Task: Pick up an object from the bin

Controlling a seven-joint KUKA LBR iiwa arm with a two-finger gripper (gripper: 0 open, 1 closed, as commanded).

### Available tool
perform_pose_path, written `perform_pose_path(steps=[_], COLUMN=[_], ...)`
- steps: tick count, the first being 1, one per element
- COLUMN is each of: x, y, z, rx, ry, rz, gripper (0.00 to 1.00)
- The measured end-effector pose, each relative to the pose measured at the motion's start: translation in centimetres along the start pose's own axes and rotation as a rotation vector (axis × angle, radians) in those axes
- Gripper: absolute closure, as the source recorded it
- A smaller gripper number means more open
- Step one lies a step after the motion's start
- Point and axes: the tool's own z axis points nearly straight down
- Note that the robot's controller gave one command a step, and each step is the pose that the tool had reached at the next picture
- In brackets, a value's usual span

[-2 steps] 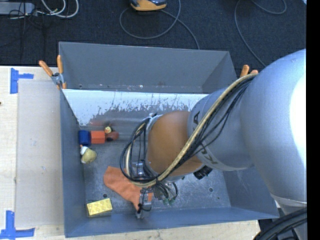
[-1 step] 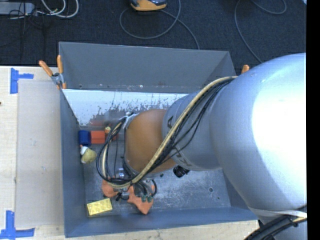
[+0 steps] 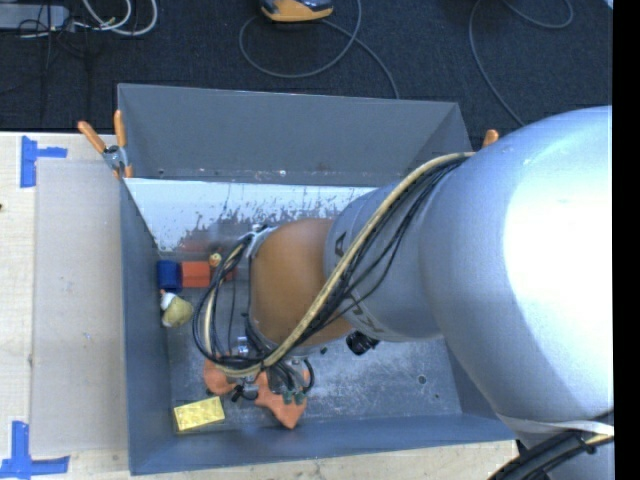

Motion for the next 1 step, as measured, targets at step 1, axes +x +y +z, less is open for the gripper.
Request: perform_pose_path(steps=[1], x=[-0.24], y=[-0.29], z=[-4.09], rx=[0.003], ry=[0.01], rz=[-0.004], gripper=[1.0])
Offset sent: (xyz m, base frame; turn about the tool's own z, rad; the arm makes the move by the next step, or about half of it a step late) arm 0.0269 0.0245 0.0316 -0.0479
